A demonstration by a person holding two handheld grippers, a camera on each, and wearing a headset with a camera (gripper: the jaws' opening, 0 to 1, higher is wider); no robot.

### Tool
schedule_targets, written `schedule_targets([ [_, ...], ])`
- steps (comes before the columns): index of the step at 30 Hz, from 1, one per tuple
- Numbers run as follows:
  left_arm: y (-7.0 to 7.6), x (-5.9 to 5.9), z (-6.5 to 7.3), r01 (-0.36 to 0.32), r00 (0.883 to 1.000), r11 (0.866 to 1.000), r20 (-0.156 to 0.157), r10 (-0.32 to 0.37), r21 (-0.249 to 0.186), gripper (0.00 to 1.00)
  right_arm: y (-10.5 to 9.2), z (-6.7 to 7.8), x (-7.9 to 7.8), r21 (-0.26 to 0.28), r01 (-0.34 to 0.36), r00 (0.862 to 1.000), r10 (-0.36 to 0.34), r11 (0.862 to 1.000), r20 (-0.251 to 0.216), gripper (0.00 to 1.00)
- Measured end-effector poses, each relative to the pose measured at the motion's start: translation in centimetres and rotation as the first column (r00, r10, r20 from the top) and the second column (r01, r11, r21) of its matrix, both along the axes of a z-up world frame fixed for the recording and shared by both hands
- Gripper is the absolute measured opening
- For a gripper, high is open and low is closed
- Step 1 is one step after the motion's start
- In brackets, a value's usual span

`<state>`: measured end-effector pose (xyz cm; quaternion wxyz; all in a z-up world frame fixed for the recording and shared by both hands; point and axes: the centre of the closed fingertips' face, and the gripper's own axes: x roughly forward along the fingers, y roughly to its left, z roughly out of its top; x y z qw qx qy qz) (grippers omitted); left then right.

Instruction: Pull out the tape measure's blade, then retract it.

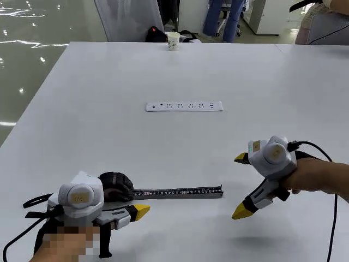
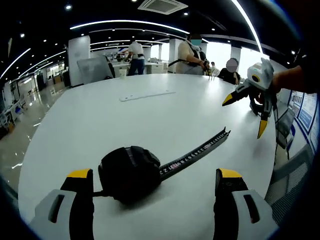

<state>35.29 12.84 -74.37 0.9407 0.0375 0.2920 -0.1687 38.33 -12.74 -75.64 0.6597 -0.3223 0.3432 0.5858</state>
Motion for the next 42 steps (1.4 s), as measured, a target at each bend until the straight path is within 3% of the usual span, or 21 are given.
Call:
schedule_targets([
  [2, 0.0, 0.5, 0.2, -0.020, 1.000, 1.000, 0.008, 0.021, -0.009, 0.99, 0.3, -0.2, 0.1, -0.004, -0.006, 1.000, 0.006, 1.000, -0.004, 0.99],
  [4, -0.3, 0.8, 0.1, -0.024, 1.000, 0.999, -0.004, 0.024, -0.028, 0.99, 0.5, -0.4, 0.3, -0.008, -0.007, 1.000, 0.007, 1.000, -0.008, 0.99],
  [7, -0.3, 1.1, 0.0, -0.038, 0.999, 0.999, 0.000, 0.038, -0.018, 0.99, 0.7, -0.7, 0.5, -0.015, -0.012, 1.000, 0.012, 1.000, -0.012, 0.99],
  [12, 0.6, 1.8, -0.2, -0.110, 0.994, 0.994, 0.000, 0.110, -0.008, 0.99, 1.1, -1.1, 0.7, -0.029, -0.030, 0.999, 0.030, 0.999, -0.016, 0.99],
  [15, 1.0, 2.1, -0.7, -0.142, 0.990, 0.989, -0.012, 0.142, -0.036, 0.99, 1.1, -1.6, 1.0, -0.040, -0.030, 0.999, 0.029, 0.999, -0.024, 0.99],
  [17, 1.4, 2.2, -1.0, -0.156, 0.988, 0.987, -0.010, 0.156, -0.030, 0.99, 1.2, -1.9, 1.2, -0.047, -0.031, 0.999, 0.030, 0.998, -0.029, 0.99],
  [20, 1.7, 2.5, -1.0, -0.174, 0.985, 0.984, 0.006, 0.175, -0.041, 0.99, 1.2, -2.2, 1.4, -0.055, -0.028, 0.999, 0.026, 0.998, -0.035, 0.99],
  [22, 1.8, 2.9, -0.6, -0.179, 0.983, 0.982, 0.038, 0.181, -0.052, 0.99, 1.2, -2.3, 1.4, -0.063, -0.034, 0.999, 0.032, 0.997, -0.035, 0.98],
  [24, 1.6, 3.4, -0.2, -0.165, 0.981, 0.983, 0.091, 0.172, -0.083, 0.99, 1.2, -2.4, 1.4, -0.068, -0.049, 0.998, 0.046, 0.996, -0.033, 0.95],
  [33, 1.6, 3.8, -0.9, -0.164, 0.978, 0.983, 0.112, 0.173, -0.085, 0.99, 1.6, -3.4, 1.4, -0.096, -0.083, 0.996, 0.081, 0.992, -0.029, 0.81],
  [36, 1.5, 3.8, -1.1, -0.160, 0.979, 0.984, 0.117, 0.169, -0.078, 0.99, 1.7, -3.7, 1.3, -0.105, -0.101, 0.995, 0.099, 0.989, -0.029, 0.73],
  [38, 1.6, 3.9, -1.0, -0.156, 0.977, 0.985, 0.134, 0.164, -0.070, 0.99, 1.8, -3.8, 1.0, -0.108, -0.108, 0.993, 0.102, 0.988, -0.059, 0.63],
  [39, 1.7, 3.9, -0.9, -0.158, 0.976, 0.985, 0.139, 0.167, -0.071, 0.99, 1.8, -3.7, 1.0, -0.108, -0.114, 0.993, 0.109, 0.988, -0.053, 0.59],
  [42, 1.8, 4.0, -0.8, -0.172, 0.974, 0.982, 0.135, 0.182, -0.083, 0.99, 2.2, -3.8, 1.2, -0.103, -0.128, 0.991, 0.124, 0.986, -0.045, 0.57],
])
